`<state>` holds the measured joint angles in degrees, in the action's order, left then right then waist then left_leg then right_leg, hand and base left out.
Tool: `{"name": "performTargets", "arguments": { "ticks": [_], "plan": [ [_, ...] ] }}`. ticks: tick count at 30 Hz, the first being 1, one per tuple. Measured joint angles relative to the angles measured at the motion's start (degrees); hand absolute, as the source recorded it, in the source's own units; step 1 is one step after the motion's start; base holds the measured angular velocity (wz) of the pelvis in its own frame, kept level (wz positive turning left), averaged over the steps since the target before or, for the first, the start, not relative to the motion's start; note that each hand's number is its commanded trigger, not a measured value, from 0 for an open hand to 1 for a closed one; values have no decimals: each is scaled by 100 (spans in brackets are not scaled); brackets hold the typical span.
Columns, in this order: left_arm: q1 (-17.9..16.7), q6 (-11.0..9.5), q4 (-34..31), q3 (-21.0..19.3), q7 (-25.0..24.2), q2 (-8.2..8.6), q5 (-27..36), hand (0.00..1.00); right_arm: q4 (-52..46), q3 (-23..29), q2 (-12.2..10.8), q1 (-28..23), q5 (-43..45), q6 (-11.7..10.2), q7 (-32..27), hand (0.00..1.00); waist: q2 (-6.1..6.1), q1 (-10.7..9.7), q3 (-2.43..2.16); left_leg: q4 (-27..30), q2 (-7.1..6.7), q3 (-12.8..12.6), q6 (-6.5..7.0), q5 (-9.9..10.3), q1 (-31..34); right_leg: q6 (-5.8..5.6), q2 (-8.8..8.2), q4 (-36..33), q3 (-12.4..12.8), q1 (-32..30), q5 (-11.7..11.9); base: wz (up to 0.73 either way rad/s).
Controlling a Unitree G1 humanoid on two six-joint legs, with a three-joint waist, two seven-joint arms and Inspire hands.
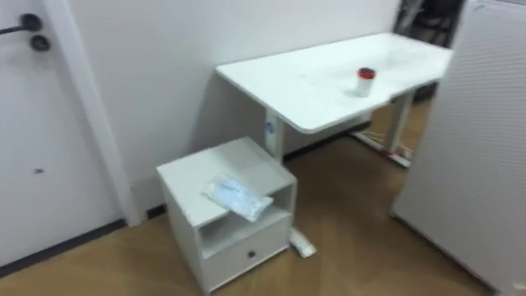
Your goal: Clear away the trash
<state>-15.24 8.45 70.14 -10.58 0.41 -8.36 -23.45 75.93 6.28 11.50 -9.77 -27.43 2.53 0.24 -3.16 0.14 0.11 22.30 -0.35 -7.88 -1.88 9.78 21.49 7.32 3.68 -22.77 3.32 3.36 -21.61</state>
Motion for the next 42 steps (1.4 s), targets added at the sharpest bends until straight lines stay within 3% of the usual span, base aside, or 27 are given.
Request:
{"name": "performTargets", "arguments": {
  "ticks": [1,2,3,4,5,6,7,8,10,12,14,16,17,19,20,21,22,23,25,27,29,30,31,32,34,38,42],
  "plan": [
    [-86,-1,2,-28,0,-3,133,0,1,-11,46,-38,13,-2,-49,100,45,53,9,-680,7,2,0,-235,45,-51,2,31,140,63,-21,-51],
    [-133,-1,3,-46,0,-2,174,0,1,-18,65,-51,25,2,-70,100,65,53,6,-945,31,3,-1,-332,61,-53,0,43,186,112,-56,-57],
    [-189,-4,10,-61,6,-7,263,0,-13,-54,84,-94,67,1,-111,100,109,47,20,-1232,102,2,45,-628,55,-36,-37,97,219,271,-160,-50],
    [-183,-26,16,-101,14,-10,326,0,-43,-54,72,-164,124,8,-143,100,55,38,1,-1179,64,-52,109,-1042,13,-84,-127,127,334,393,-300,-48],
    [-164,-65,17,-117,14,0,365,0,-43,-54,78,-177,147,13,-148,100,26,28,-7,-1131,33,-95,169,-1222,2,-117,-180,139,382,433,-361,-42],
    [-118,-173,28,-123,13,18,393,0,-60,-53,90,-195,259,7,-171,100,-17,28,-1,-933,-58,-138,360,-1451,18,-201,-309,221,431,543,-461,-49],
    [-30,-294,32,-119,14,14,438,0,-56,-54,92,-193,329,8,-230,100,-80,45,5,-633,-150,-159,490,-1466,55,-308,-479,284,328,632,-518,-59],
    [-7,-365,22,-123,22,6,474,0,-57,-52,92,-170,343,5,-245,100,-97,66,-1,-470,-200,-166,575,-1420,73,-378,-562,329,230,688,-548,-72],
    [192,-502,5,-85,72,-32,689,0,-112,-51,112,-146,352,-12,-282,100,-160,95,25,286,-252,-305,681,-855,198,-659,-837,396,-165,883,-502,-52],
    [393,-568,6,-20,116,-54,707,0,-214,-47,110,-105,459,8,-315,100,-181,114,6,662,-270,-396,749,-482,270,-738,-969,163,-304,870,-479,-12],
    [518,-596,27,68,165,-49,704,0,-270,-41,112,-80,524,2,-394,100,-145,109,-11,919,-346,-447,823,-140,279,-875,-1116,-391,-411,753,-497,4],
    [639,-593,-27,194,245,-53,759,0,-363,-37,131,94,525,7,-532,100,-147,104,-14,1055,-521,-442,961,166,137,-1206,-1377,-1543,-691,380,-212,18],
    [659,-595,-34,247,307,-60,823,0,-366,-37,130,154,524,4,-547,100,-154,106,-4,1045,-559,-446,999,209,78,-1220,-1436,-1879,-720,258,-54,15],
    [804,-610,-49,456,479,-87,819,0,-429,-40,113,366,522,-13,-538,100,-64,143,7,1028,-617,-351,1083,400,-158,-1150,-1557,-3019,-793,-255,1002,11],
    [850,-616,-49,498,522,-100,818,0,-441,-45,91,405,524,-31,-511,100,-21,147,6,1002,-622,-304,1097,432,-222,-1127,-1570,-3211,-837,-363,1195,10],
    [950,-647,-46,524,643,-125,820,0,-489,-57,37,524,516,-82,-438,100,18,175,17,894,-622,-252,1145,487,-335,-1096,-1607,-3588,-898,-698,1226,16],
    [994,-666,-50,528,770,-133,821,0,-513,-69,-15,630,481,-165,-371,100,21,161,61,784,-616,-183,1126,474,-458,-1079,-1620,-3824,-1023,-1064,1006,17],
    [1069,-675,-90,536,832,-126,822,0,-555,-111,-33,636,455,-193,-358,100,56,158,59,731,-596,-137,1121,471,-520,-1074,-1607,-3830,-1096,-1206,865,21],
    [1045,-762,-398,704,1052,-122,938,0,-746,-327,-51,663,385,-284,-265,100,125,119,75,518,-509,35,1091,452,-725,-1061,-1490,-3242,-1186,-1691,464,22],
    [1067,-900,-624,758,1176,-115,1022,0,-791,-471,-51,692,337,-382,-199,100,135,70,86,391,-440,110,1073,449,-826,-1061,-1455,-2314,-1270,-1845,392,29],
    [1074,-1021,-810,850,1331,-108,1027,0,-788,-586,-69,697,315,-469,-141,100,95,7,63,209,-427,240,1020,420,-973,-1069,-1452,-1112,-1283,-1800,467,24],
    [1092,-1132,-881,924,1428,-97,1023,0,-745,-695,-73,700,313,-543,-75,100,55,4,43,89,-426,267,982,405,-1066,-1097,-1411,-337,-1268,-1709,837,27],
    [1150,-1225,-884,976,1510,-60,1020,0,-690,-762,-80,681,323,-628,-27,100,92,-20,20,20,-373,370,926,414,-1141,-1210,-1307,45,-1279,-1533,1316,23],
    [1184,-1271,-898,974,1539,-27,1008,0,-665,-771,-86,670,324,-651,-8,100,100,-25,0,-29,-325,392,896,416,-1186,-1196,-1225,213,-1311,-1421,1389,12],
    [1277,-1416,-1058,996,1687,10,1014,0,-575,-928,-110,722,317,-767,67,100,167,-8,30,-301,-234,457,805,362,-1324,-1154,-1055,753,-1377,-1146,1563,0],
    [1366,-1619,-1485,1081,1941,-28,991,0,-382,-942,-102,838,377,-836,131,100,191,-77,38,-583,-211,508,728,299,-1546,-1126,-1000,922,-1441,-992,1567,3],
    [1745,-1883,-1728,1100,2113,-14,749,0,-178,-953,-126,976,507,-957,307,100,168,-165,79,-673,-169,479,719,296,-1662,-1125,-967,925,-1451,-935,1535,-4]
  ]
}}
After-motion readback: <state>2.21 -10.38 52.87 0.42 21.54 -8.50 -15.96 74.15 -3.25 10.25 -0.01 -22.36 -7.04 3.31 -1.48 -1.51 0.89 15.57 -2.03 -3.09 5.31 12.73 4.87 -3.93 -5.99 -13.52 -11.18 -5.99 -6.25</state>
